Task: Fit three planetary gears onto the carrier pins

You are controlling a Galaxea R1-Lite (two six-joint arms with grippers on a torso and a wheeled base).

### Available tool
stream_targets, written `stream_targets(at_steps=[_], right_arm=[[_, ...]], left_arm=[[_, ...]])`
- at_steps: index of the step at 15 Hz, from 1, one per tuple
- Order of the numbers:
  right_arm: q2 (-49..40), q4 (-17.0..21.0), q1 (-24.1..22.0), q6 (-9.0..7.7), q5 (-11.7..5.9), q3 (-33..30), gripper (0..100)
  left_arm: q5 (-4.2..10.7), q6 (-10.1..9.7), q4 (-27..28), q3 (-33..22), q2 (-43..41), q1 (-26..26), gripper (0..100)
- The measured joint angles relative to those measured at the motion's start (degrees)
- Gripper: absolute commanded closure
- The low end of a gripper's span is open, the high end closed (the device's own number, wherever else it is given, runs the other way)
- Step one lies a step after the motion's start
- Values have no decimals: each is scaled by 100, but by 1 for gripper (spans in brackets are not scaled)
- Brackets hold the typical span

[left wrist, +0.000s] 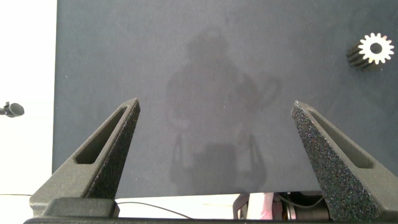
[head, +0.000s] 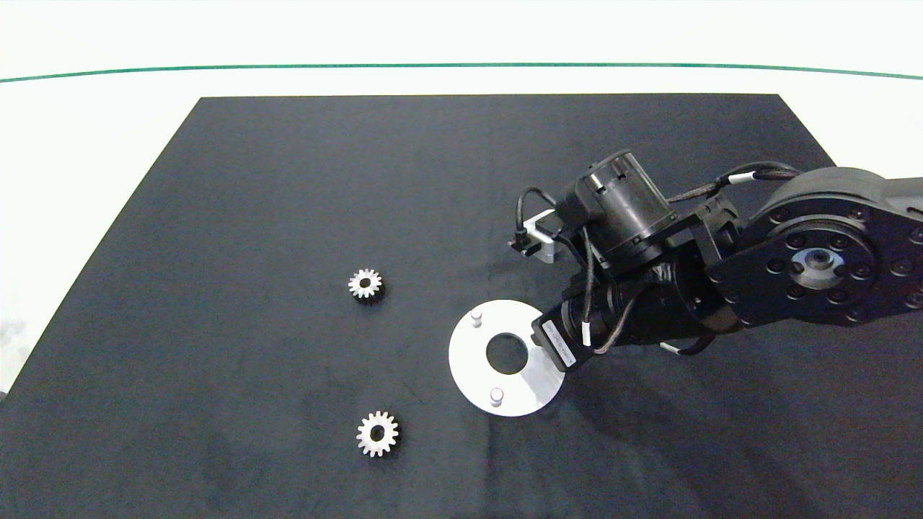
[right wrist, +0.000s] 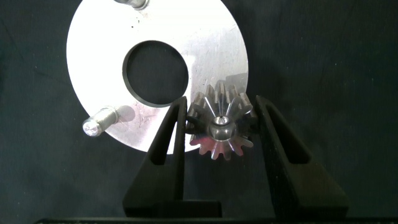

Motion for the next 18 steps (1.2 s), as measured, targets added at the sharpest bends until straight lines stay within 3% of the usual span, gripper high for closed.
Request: stream_targets(at_steps=[10, 14, 16, 18], right_arm=[[-43, 11, 17, 0, 4, 66, 0], [-608, 5, 163, 127, 6, 408, 0], [-1154, 2, 223, 216, -62, 689, 0], [-1880, 0, 271, 290, -300, 1097, 0]], left_arm=[[0, 2, -6, -52, 41, 0, 0], [0, -7, 2, -33, 27, 6, 0], [0, -13, 2, -30, 9, 13, 0], [-17, -7, 2, -22, -4, -2, 0]])
